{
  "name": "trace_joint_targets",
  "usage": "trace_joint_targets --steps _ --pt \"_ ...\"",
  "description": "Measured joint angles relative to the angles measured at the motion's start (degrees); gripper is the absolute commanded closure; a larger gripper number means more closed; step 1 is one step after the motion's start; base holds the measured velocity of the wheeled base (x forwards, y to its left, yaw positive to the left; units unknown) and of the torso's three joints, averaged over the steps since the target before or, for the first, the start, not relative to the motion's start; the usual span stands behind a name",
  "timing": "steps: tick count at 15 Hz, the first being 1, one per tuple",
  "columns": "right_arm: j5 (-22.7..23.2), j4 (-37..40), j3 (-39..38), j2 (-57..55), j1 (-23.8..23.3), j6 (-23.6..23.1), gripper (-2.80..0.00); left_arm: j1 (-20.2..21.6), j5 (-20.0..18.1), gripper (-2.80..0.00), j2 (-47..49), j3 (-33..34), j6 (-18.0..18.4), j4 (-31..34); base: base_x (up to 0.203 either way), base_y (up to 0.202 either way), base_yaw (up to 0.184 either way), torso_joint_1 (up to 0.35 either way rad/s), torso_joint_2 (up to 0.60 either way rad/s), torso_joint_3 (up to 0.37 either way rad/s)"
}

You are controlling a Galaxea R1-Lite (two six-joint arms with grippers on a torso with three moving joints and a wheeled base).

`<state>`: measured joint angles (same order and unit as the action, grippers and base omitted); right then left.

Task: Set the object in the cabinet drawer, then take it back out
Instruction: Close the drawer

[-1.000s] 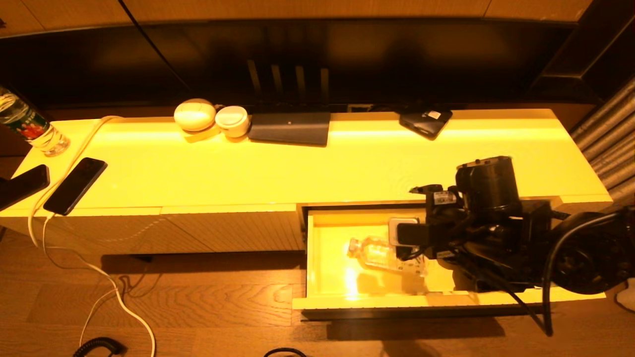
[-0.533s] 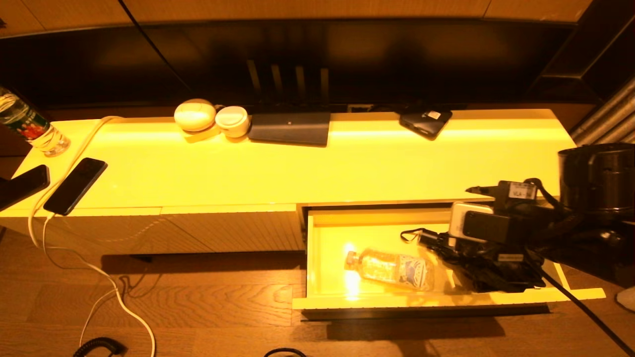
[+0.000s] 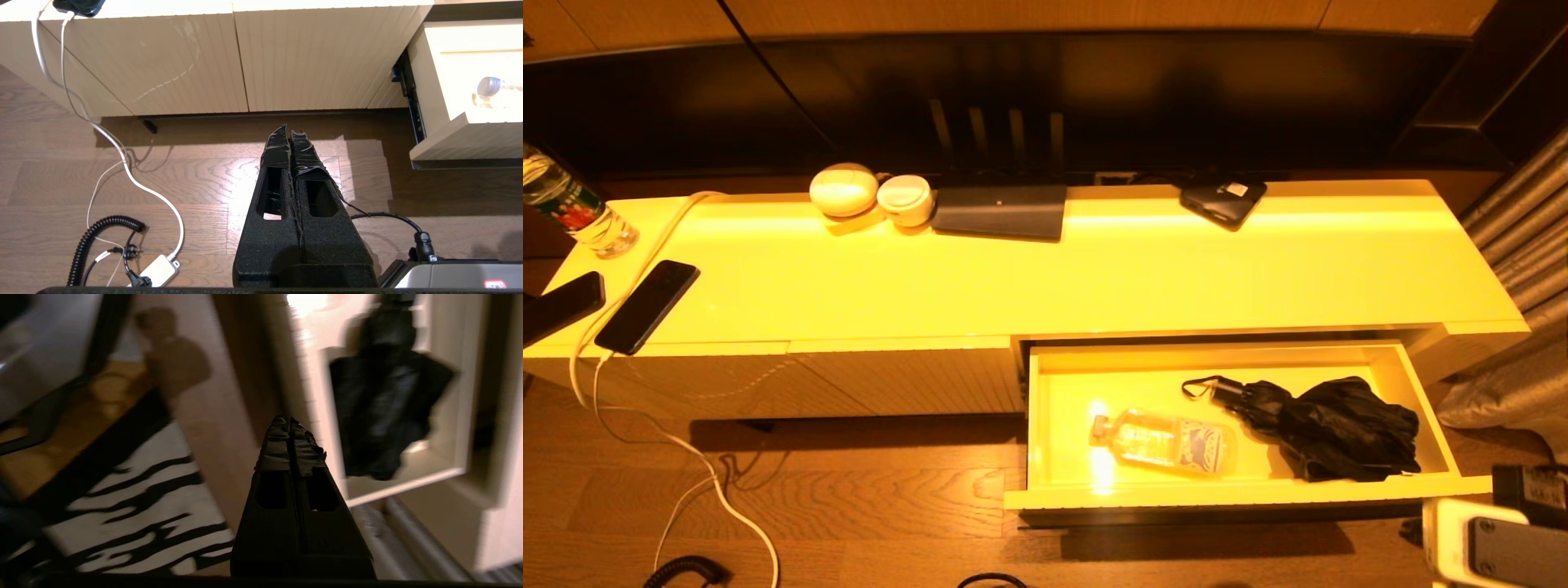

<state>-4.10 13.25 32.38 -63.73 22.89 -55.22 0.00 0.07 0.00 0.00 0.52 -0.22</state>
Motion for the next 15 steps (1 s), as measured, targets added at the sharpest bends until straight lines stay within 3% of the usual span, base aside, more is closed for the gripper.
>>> trace_joint_targets --steps 3,8,15 --pt "4.86 4.87 -3.39 0.34 0.04 0.53 0.00 0.00 0.00 0.00 0.00 0.00 0.00 0.04 0.000 0.000 0.000 0.000 0.00 0.000" --pt "7.63 3.05 -4.91 -8.18 -0.40 0.46 0.00 0.00 0.00 0.00 0.00 0.00 0.00 -0.01 0.000 0.000 0.000 0.000 0.00 0.000" --pt "7.29 -14.49 -5.12 -24.74 -1.26 0.09 0.00 0.00 0.00 0.00 0.00 0.00 -0.01 0.00 0.000 0.000 0.000 0.000 0.00 0.000"
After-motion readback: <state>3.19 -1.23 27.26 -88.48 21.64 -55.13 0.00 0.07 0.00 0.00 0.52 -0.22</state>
